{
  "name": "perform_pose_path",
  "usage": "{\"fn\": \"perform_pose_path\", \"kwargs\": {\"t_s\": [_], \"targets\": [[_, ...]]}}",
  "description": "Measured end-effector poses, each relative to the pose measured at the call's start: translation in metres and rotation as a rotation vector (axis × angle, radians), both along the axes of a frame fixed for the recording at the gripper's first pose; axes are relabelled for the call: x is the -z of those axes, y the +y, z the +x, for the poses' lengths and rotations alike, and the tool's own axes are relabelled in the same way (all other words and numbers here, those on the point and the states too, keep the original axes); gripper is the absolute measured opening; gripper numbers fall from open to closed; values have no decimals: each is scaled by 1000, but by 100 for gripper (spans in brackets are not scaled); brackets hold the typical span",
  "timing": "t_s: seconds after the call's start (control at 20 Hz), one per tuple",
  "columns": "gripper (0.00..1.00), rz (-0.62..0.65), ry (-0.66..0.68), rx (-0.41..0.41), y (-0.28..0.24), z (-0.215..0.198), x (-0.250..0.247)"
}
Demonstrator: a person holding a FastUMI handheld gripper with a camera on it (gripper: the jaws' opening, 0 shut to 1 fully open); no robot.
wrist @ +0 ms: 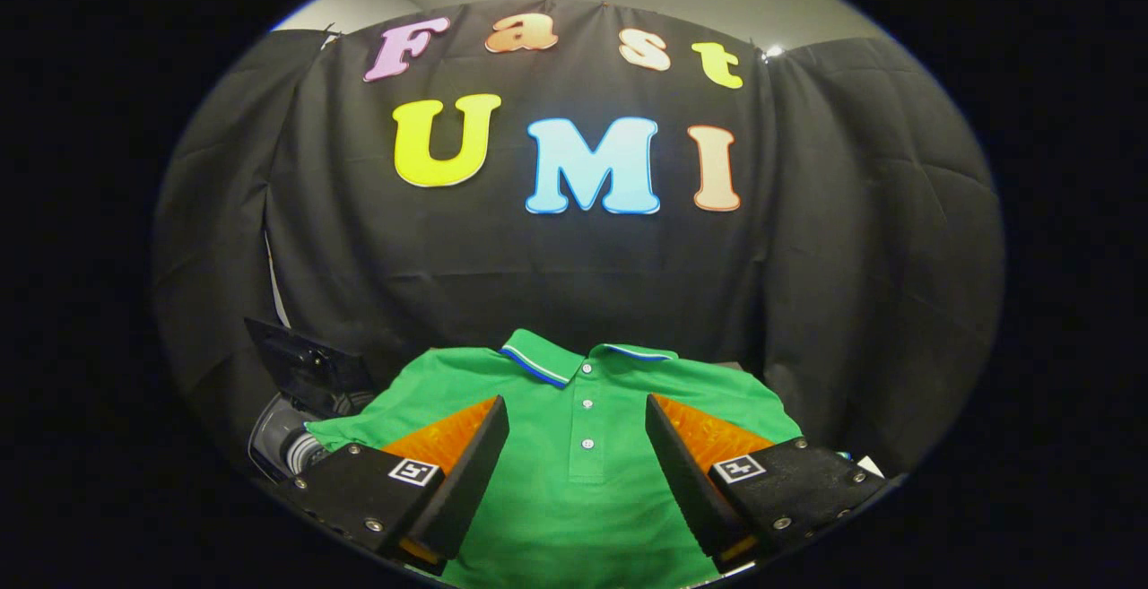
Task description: Put the clothes into the washing machine and then close the washing machine lid.
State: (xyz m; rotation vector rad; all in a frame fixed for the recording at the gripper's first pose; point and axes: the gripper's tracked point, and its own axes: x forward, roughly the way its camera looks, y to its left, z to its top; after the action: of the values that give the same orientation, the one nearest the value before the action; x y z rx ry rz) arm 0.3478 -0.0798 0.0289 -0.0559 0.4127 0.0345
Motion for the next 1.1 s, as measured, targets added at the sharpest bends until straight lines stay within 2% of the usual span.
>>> {"fn": "perform_pose_path", "kwargs": {"t_s": [0.2, 0.5, 0.85, 0.95, 1.05, 1.1], "targets": [[95, 27, 131, 9, -3, 11, 29], [95, 44, 254, 19, -2, 19, 51], [96, 59, 335, 9, 2, 13, 60], [92, 56, 354, 3, 4, 13, 62], [82, 53, 369, -2, 7, 12, 61], [71, 53, 366, -4, 6, 13, 58]]}}
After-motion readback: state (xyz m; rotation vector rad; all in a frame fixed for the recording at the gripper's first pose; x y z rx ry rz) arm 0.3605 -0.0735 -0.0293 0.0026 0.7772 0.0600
